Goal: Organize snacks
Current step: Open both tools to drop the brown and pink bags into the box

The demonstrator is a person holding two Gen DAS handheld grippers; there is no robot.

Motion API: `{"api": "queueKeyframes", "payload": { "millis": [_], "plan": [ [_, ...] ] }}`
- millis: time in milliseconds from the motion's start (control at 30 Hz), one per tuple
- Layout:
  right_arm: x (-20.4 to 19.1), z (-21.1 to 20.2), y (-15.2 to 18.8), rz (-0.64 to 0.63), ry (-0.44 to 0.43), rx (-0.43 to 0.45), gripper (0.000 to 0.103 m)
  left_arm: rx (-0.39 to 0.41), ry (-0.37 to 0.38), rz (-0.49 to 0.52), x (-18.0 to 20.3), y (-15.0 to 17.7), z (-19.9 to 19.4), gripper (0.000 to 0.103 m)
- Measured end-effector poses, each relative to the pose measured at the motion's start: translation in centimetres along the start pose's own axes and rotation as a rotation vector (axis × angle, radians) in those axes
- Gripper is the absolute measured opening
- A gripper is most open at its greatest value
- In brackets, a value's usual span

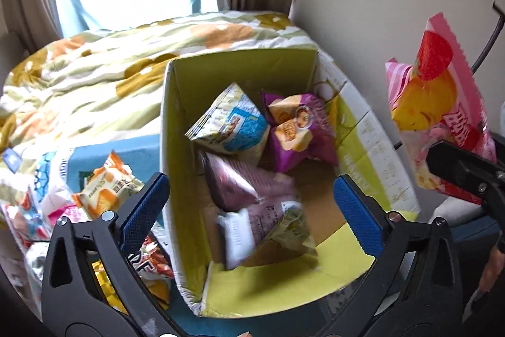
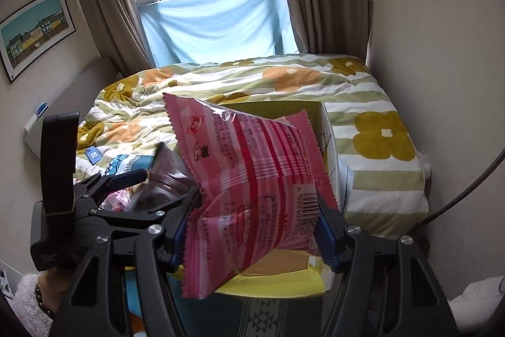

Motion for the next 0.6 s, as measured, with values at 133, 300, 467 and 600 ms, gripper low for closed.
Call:
{"api": "queueKeyframes", "payload": {
  "millis": [133, 300, 467, 600],
  "plan": [
    [0.5, 1.2, 0.4, 0.017, -0.050, -0.007, 0.061, -0.034, -0.009, -0.026, -1.3, 0.9, -0.3, 0.102],
    [0.6, 2.7, 0.8, 0.042, -0.094, -0.034, 0.061, -0.033, -0.047, -0.063, -2.9, 1.1, -2.2, 0.102],
    [0.1, 3.7, 0.3, 0.033, -0.114, -0.073, 0.062, -0.017, -0.079, -0.088, -4.2, 0.5, -3.8, 0.102],
    [0.1, 5.4, 0.7, 0.039, -0.136, -0.094, 0.062, -0.009, -0.120, -0.069, -5.1, 0.5, -4.4, 0.102]
  ]
}}
Point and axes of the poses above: each gripper's, at about its wrist camera, not at the fingertips, and z roughly the way its jaws point, x to its right, y to its underside, the point moved 5 cm from there along z, roughly the way its jaws point, and after that the axes turned 15 degrees about -z, right-handed, at the moved point
